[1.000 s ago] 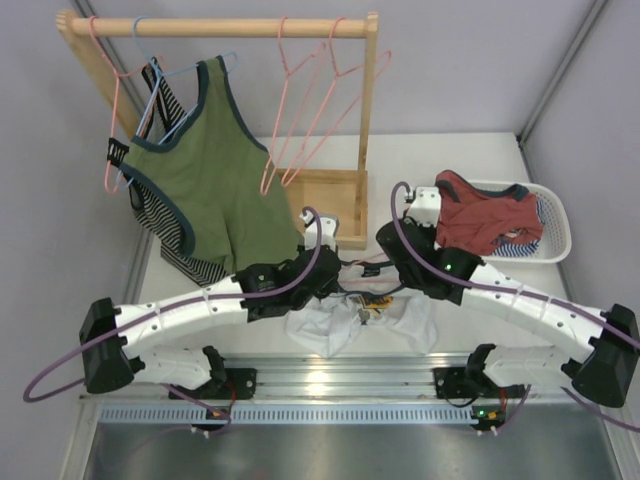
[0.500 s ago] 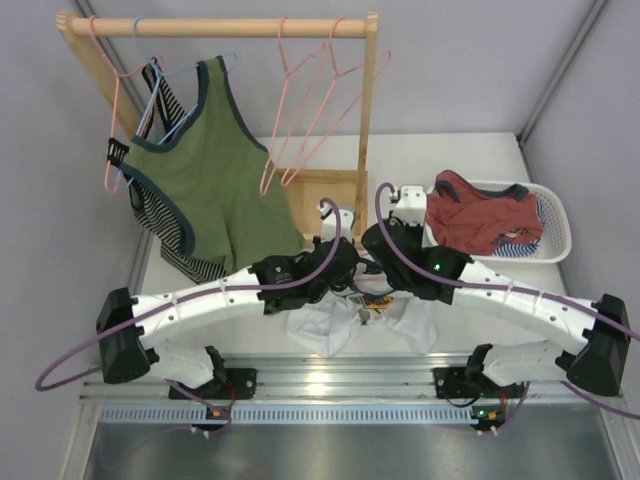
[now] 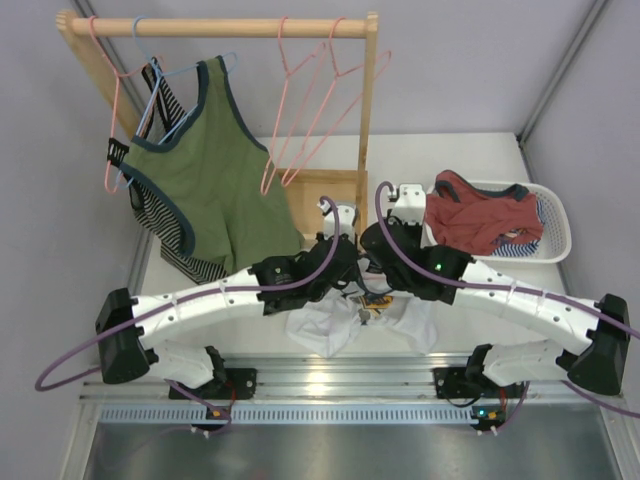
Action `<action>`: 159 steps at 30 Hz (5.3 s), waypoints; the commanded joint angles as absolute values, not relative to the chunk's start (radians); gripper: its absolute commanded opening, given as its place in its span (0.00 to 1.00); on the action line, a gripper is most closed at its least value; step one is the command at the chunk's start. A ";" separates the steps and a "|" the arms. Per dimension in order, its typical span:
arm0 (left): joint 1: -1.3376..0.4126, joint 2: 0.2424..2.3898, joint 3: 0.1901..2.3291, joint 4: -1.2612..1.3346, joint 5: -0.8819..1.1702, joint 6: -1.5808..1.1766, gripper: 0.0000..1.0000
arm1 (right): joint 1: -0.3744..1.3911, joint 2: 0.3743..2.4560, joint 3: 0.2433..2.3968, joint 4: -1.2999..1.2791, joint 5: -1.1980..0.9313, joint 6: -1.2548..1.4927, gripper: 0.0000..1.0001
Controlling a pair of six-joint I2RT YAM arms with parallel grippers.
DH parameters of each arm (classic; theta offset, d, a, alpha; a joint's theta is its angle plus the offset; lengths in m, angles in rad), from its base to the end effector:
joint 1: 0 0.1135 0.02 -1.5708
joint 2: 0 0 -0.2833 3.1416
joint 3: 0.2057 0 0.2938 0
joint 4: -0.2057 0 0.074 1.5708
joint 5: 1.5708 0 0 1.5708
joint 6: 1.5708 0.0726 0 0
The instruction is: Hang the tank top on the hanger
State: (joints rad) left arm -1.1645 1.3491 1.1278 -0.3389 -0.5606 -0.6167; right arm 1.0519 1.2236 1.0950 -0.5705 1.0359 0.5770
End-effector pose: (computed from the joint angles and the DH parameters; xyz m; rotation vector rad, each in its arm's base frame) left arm 0.1802 -0.3212 0.3133 0.2403 2.0627 -0.5107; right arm 0.2038 0.2308 0.3311 0.0419 1.9057 -0.0964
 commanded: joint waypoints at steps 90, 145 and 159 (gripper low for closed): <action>-0.917 1.252 0.887 0.029 0.178 -0.098 0.37 | 1.095 1.180 1.190 -0.563 0.974 0.468 0.00; -1.031 0.579 0.156 0.375 -0.517 -0.569 0.00 | 1.111 1.015 1.244 -0.601 1.002 0.411 0.92; -1.031 0.313 0.405 -0.162 -0.831 -0.586 0.00 | 1.111 1.008 1.243 -0.615 0.986 0.431 0.91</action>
State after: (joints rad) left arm -1.0294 0.3439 0.2897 -0.0498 -0.7177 -0.5751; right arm 1.0927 1.0294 1.2137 -0.6003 0.9752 0.4221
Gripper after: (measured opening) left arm 0.090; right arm 0.914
